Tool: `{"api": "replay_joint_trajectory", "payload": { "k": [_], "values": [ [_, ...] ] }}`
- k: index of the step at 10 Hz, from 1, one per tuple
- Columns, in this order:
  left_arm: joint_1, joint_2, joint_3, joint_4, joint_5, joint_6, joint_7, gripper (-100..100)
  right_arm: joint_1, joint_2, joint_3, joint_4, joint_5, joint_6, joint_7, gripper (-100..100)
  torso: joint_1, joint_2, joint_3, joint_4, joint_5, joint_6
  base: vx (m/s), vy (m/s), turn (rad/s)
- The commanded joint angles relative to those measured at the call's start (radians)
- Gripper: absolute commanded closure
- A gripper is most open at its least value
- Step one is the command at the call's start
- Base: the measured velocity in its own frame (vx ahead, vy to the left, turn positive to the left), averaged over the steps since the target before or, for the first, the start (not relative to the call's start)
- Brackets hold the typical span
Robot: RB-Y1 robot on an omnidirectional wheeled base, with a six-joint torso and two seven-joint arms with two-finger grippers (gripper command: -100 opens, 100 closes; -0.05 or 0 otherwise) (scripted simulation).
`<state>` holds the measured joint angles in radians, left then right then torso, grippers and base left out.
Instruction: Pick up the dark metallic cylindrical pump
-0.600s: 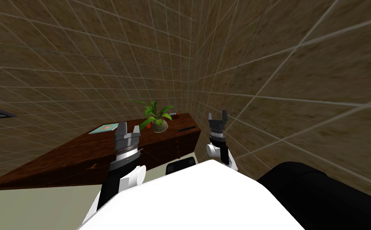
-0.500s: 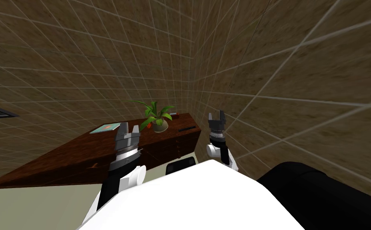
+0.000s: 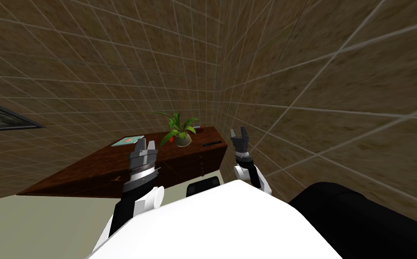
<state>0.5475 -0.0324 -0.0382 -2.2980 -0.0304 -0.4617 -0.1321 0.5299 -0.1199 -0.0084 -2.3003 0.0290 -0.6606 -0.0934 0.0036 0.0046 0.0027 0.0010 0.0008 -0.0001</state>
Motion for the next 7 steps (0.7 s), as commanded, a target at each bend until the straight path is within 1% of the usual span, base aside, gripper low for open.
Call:
{"api": "replay_joint_trajectory", "payload": {
  "k": [1, 3, 4, 6, 7],
  "values": [
    [0.0, 0.0, 0.0, 0.0, 0.0, 0.0, 0.0, 0, 0.031, -0.05, 0.04, 0.013, 0.011, -0.021, 0.03, -100, 0.0, 0.0, 0.0, 0.0, 0.0, 0.0, -0.091, 0.05, 0.104],
    [0.0, 0.0, 0.0, 0.0, 0.0, 0.0, 0.0, 0, 0.067, -0.112, 0.092, 0.041, 0.024, -0.043, 0.069, -100, 0.0, 0.002, 0.001, 0.0, 0.0, 0.0, -0.108, 0.073, 0.123],
    [0.0, 0.0, 0.0, 0.0, 0.0, 0.0, 0.0, 0, 0.067, -0.121, 0.092, 0.041, 0.024, -0.043, 0.069, -100, 0.002, 0.003, 0.002, 0.001, 0.0, 0.0, -0.079, 0.053, 0.029],
    [0.0, 0.0, 0.0, 0.0, 0.0, 0.0, 0.0, 0, 0.104, -0.187, 0.148, 0.082, 0.039, -0.064, 0.114, -100, -0.001, 0.001, 0.0, 0.0, 0.0, 0.0, -0.078, 0.054, 0.117],
    [0.0, 0.0, 0.0, 0.0, 0.0, 0.0, 0.0, 0, 0.123, -0.225, 0.171, 0.107, 0.047, -0.074, 0.137, -100, 0.0, 0.002, 0.001, 0.0, 0.0, 0.0, -0.139, 0.077, 0.153]
  ]
}}
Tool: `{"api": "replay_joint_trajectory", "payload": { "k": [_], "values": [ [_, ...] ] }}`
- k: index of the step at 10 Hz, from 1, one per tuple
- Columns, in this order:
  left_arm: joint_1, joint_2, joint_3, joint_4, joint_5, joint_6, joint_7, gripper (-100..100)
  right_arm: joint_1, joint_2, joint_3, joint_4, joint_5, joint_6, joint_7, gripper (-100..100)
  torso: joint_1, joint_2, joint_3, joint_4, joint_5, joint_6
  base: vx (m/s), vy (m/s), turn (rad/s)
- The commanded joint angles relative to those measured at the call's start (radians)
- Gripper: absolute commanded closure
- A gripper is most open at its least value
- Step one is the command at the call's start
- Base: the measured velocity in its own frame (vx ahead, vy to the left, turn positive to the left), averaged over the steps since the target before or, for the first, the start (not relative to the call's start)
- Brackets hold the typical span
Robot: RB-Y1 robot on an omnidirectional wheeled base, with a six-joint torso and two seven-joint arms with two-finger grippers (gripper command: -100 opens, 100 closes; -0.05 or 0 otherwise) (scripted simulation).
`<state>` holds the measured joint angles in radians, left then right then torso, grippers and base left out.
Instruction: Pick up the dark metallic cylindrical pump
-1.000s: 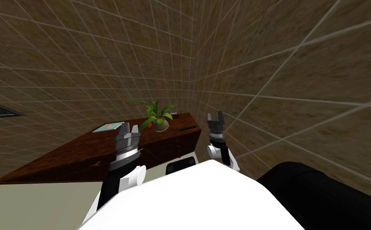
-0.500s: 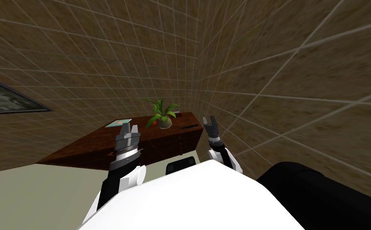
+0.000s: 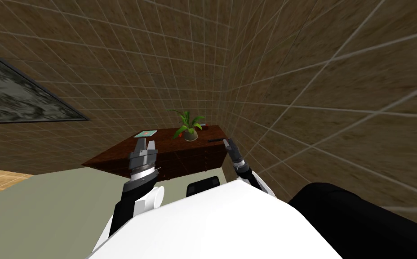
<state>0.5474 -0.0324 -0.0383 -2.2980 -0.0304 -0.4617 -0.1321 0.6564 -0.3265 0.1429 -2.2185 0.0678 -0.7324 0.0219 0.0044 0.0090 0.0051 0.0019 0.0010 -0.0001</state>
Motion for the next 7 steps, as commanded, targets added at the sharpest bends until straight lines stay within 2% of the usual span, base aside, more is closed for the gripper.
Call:
{"api": "replay_joint_trajectory", "payload": {
  "k": [1, 2, 3, 4, 5, 6, 7],
  "values": [
    [0.0, 0.0, 0.0, 0.0, 0.0, 0.0, 0.0, 0, -0.004, -0.033, 0.026, 0.026, 0.008, -0.002, 0.022, -100, 0.0, 0.0, 0.0, 0.0, 0.0, 0.0, -0.101, 0.053, 0.036],
    [0.0, 0.0, 0.0, 0.0, 0.0, 0.0, 0.0, 0, 0.015, -0.071, 0.055, 0.055, 0.015, -0.011, 0.046, -100, -0.001, -0.001, -0.001, 0.0, 0.0, 0.0, -0.099, 0.055, 0.081],
    [0.0, 0.0, 0.0, 0.0, 0.0, 0.0, 0.0, 0, 0.015, -0.08, 0.055, 0.055, 0.015, -0.011, 0.046, -100, -0.002, -0.001, -0.001, 0.0, 0.0, 0.0, -0.085, 0.038, 0.055],
    [0.0, 0.0, 0.0, 0.0, 0.0, 0.0, 0.0, 0, 0.033, -0.119, 0.084, 0.087, 0.023, -0.019, 0.07, -100, -0.003, -0.003, -0.001, 0.0, 0.0, 0.0, -0.085, 0.046, 0.119],
    [0.0, 0.0, 0.0, 0.0, 0.0, 0.0, 0.0, 0, 0.033, -0.132, 0.084, 0.087, 0.023, -0.019, 0.07, -100, -0.002, -0.003, -0.001, 0.0, 0.0, 0.0, -0.073, 0.045, 0.051],
    [0.0, 0.0, 0.0, 0.0, 0.0, 0.0, 0.0, 0, 0.05, -0.169, 0.113, 0.122, 0.03, -0.025, 0.094, -100, -0.002, -0.003, -0.002, 0.0, 0.0, 0.0, -0.104, 0.054, 0.094],
    [0.0, 0.0, 0.0, 0.0, 0.0, 0.0, 0.0, 0, 0.05, -0.189, 0.113, 0.122, 0.03, -0.025, 0.094, -100, -0.002, -0.002, -0.001, 0.0, 0.0, 0.0, -0.08, 0.04, 0.063]
  ]
}}
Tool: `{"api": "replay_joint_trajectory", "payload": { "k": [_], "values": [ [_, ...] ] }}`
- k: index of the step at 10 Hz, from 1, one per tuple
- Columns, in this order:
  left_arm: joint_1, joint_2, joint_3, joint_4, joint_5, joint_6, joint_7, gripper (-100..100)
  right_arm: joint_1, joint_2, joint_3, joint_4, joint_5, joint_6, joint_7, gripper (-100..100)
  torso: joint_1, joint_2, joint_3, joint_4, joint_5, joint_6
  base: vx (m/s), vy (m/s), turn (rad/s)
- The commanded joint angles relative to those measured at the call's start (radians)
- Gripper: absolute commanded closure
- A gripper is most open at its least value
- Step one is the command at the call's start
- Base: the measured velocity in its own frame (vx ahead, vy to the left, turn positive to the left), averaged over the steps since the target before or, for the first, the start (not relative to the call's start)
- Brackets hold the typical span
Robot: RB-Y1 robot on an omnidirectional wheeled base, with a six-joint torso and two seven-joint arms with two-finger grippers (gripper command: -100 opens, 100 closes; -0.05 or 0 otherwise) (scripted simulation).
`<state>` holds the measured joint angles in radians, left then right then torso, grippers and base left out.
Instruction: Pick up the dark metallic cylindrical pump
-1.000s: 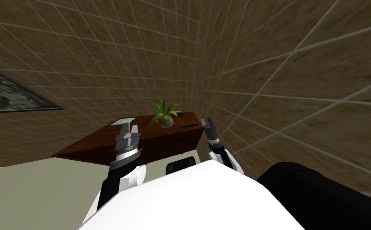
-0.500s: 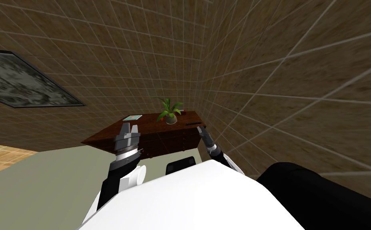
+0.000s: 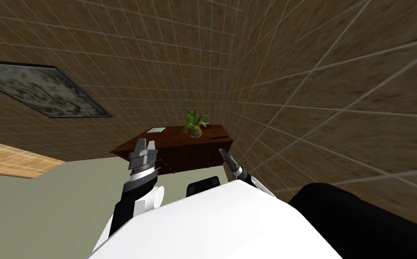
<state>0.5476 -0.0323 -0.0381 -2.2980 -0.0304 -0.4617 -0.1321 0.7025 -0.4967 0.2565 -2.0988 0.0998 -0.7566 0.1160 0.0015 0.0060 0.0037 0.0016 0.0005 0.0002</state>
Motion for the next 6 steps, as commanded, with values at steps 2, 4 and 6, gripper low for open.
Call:
{"api": "replay_joint_trajectory", "payload": {
  "k": [2, 4, 6],
  "values": [
    [0.0, 0.0, 0.0, 0.0, 0.0, 0.0, 0.0, 0, 0.021, -0.079, 0.027, 0.04, 0.005, -0.006, 0.025, -100, 0.001, 0.0, 0.0, 0.0, 0.0, 0.0, -0.081, 0.052, 0.101],
    [0.0, 0.0, 0.0, 0.0, 0.0, 0.0, 0.0, 0, 0.036, -0.143, 0.054, 0.079, 0.012, -0.01, 0.05, -100, 0.001, 0.0, 0.0, 0.0, 0.0, 0.0, -0.079, 0.056, 0.099],
    [0.0, 0.0, 0.0, 0.0, 0.0, 0.0, 0.0, 0, 0.051, -0.21, 0.078, 0.12, 0.019, -0.012, 0.074, -100, 0.0, -0.001, -0.001, 0.0, 0.0, 0.0, -0.061, 0.047, 0.107]
  ]
}}
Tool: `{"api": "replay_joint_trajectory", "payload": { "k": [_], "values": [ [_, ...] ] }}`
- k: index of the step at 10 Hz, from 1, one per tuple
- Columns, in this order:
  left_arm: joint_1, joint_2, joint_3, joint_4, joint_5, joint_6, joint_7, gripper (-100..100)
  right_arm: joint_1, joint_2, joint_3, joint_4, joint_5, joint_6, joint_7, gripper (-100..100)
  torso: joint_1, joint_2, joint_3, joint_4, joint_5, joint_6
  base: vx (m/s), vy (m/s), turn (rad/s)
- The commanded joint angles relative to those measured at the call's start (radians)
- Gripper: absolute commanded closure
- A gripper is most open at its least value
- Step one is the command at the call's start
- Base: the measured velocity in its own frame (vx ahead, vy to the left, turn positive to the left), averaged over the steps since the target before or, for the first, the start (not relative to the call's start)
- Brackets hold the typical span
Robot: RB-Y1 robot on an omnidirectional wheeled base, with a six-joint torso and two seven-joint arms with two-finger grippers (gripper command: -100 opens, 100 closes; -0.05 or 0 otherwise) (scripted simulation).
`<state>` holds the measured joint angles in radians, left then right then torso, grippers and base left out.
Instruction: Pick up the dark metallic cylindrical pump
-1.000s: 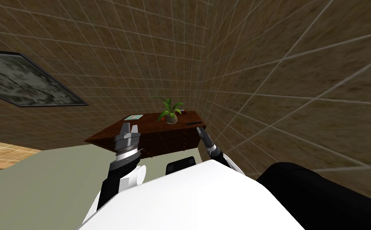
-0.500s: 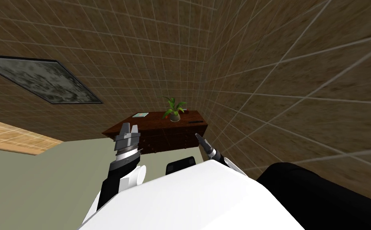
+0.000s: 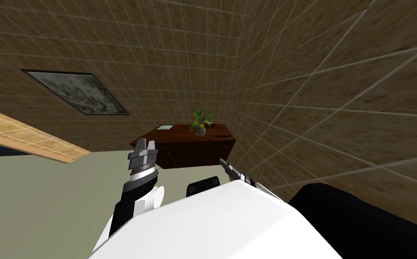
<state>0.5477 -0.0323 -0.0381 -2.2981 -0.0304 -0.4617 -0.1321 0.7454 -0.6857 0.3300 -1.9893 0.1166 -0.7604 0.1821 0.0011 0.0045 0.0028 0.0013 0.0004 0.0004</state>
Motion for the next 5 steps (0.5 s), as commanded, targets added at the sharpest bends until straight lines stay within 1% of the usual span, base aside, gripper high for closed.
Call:
{"api": "replay_joint_trajectory", "payload": {
  "k": [1, 2, 3, 4, 5],
  "values": [
    [0.0, 0.0, 0.0, 0.0, 0.0, 0.0, 0.0, 0, 0.021, -0.05, 0.028, 0.05, 0.008, -0.008, 0.031, -100, 0.0, 0.0, 0.0, 0.0, 0.0, 0.0, -0.065, 0.061, 0.123],
    [0.0, 0.0, 0.0, 0.0, 0.0, 0.0, 0.0, 0, 0.021, -0.07, 0.028, 0.054, 0.008, -0.008, 0.031, -100, 0.001, 0.001, 0.0, 0.0, 0.0, 0.0, -0.053, 0.05, 0.078],
    [0.0, 0.0, 0.0, 0.0, 0.0, 0.0, 0.0, 0, 0.021, -0.096, 0.028, 0.054, 0.008, -0.008, 0.031, -100, 0.0, 0.0, 0.0, 0.0, 0.0, 0.0, -0.022, 0.016, 0.002],
    [0.0, 0.0, 0.0, 0.0, 0.0, 0.0, 0.0, 0, 0.033, -0.127, 0.049, 0.099, 0.014, -0.006, 0.055, -100, -0.002, -0.002, -0.001, 0.0, 0.0, 0.0, -0.041, 0.036, 0.178],
    [0.0, 0.0, 0.0, 0.0, 0.0, 0.0, 0.0, 0, 0.033, -0.16, 0.049, 0.099, 0.014, -0.006, 0.055, -100, -0.001, -0.001, -0.001, 0.0, 0.0, -0.001, -0.04, 0.033, 0.085]
  ]
}}
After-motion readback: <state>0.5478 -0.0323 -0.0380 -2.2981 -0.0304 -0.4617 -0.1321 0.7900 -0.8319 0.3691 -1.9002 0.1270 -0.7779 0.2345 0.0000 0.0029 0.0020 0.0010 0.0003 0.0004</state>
